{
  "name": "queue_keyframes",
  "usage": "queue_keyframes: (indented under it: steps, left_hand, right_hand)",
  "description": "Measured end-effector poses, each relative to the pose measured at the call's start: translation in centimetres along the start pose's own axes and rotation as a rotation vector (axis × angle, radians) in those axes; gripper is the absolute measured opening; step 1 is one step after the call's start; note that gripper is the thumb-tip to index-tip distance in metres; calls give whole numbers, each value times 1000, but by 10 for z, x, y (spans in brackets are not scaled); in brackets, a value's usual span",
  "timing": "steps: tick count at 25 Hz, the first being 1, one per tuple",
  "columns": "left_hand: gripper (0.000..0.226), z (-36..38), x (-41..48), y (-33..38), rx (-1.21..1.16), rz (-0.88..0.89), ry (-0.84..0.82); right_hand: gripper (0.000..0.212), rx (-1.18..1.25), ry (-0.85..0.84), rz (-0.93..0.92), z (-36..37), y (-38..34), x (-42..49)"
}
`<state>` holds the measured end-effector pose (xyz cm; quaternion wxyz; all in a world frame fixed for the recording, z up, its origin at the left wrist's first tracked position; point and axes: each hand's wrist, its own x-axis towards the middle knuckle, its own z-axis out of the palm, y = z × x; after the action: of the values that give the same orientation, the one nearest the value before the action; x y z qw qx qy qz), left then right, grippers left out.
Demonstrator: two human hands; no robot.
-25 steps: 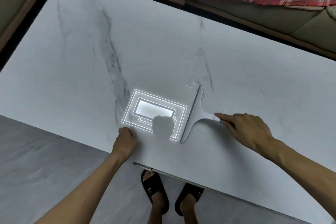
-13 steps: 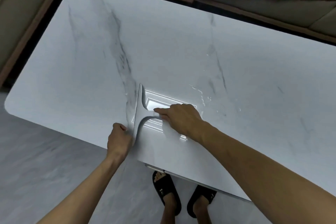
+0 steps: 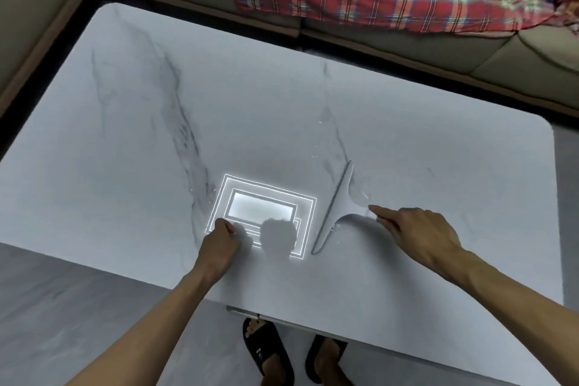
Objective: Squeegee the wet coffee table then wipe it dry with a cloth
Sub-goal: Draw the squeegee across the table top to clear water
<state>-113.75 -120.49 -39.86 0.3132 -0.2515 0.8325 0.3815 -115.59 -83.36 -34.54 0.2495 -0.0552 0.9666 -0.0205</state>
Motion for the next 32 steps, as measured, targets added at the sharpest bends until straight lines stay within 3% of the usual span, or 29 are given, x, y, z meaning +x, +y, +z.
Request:
queue_keyframes:
  steps: [2, 5, 10, 15, 21, 32]
  left_hand:
    - [11, -4, -2, 13, -50, -3, 70]
    - [14, -13, -3, 18, -164, -77, 208]
    - [17, -46, -5, -34, -191, -314, 364]
    - [17, -56, -8, -75, -264, -360, 412]
    - [17, -48, -1, -64, -232, -324, 292]
    - [12, 10, 21, 52, -144, -136, 49]
  right_hand:
    - [40, 41, 14, -97, -10, -26, 7]
    - [39, 37, 15, -388, -18, -92, 45]
    - [38, -98, -36, -867, -7, -225, 105]
    - [38, -169, -47, -1017, 16, -303, 130]
    - [50, -155, -27, -811, 14, -262, 155]
    - [42, -47, -36, -210, -28, 5, 93]
